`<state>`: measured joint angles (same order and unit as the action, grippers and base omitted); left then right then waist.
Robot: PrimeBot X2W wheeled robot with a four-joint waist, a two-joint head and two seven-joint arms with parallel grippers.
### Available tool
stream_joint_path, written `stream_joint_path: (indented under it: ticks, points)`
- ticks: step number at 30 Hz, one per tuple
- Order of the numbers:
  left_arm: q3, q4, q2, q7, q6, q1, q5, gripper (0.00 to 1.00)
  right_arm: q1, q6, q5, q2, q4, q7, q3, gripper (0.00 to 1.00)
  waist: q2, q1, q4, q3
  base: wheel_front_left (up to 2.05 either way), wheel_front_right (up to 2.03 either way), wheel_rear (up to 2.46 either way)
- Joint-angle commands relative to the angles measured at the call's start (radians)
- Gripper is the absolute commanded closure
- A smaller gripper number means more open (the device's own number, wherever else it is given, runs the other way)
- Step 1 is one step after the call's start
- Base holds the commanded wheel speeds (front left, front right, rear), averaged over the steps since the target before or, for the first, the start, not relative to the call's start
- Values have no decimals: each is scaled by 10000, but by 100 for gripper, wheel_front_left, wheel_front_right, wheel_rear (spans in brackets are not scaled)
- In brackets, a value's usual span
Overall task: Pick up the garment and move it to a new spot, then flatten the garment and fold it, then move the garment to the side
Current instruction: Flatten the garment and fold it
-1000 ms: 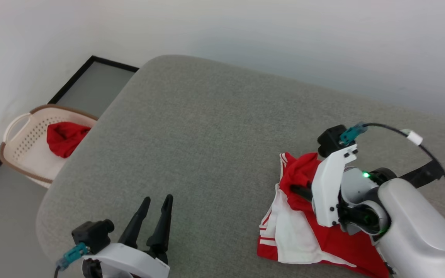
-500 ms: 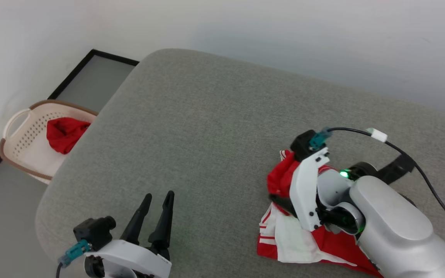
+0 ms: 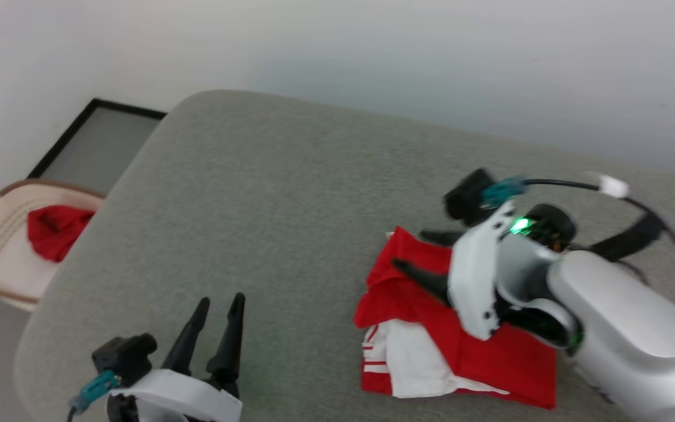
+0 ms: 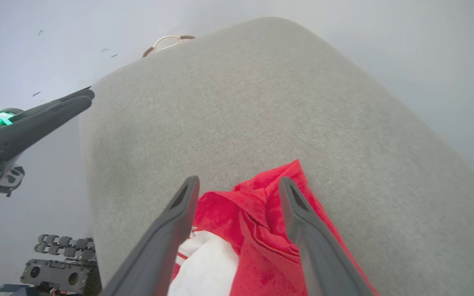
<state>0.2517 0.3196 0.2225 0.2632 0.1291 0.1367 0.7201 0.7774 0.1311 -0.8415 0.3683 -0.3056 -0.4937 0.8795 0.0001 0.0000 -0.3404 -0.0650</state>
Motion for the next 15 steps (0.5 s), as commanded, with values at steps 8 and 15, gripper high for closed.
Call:
stream_joint_path:
  ticks: [8, 15]
  points:
    - [-441, -194, 235, 8, 27, -589, -378, 0, -696, -6, 436, 1610, 952, 3339, -404, 0, -1, 0, 1346, 457, 0, 0, 0]
    - [-643, -321, 337, 8, 27, -799, -583, 0, -1581, -8, 1215, 2275, 574, 5518, -1296, 0, -1, 0, 1921, 563, 0, 0, 0]
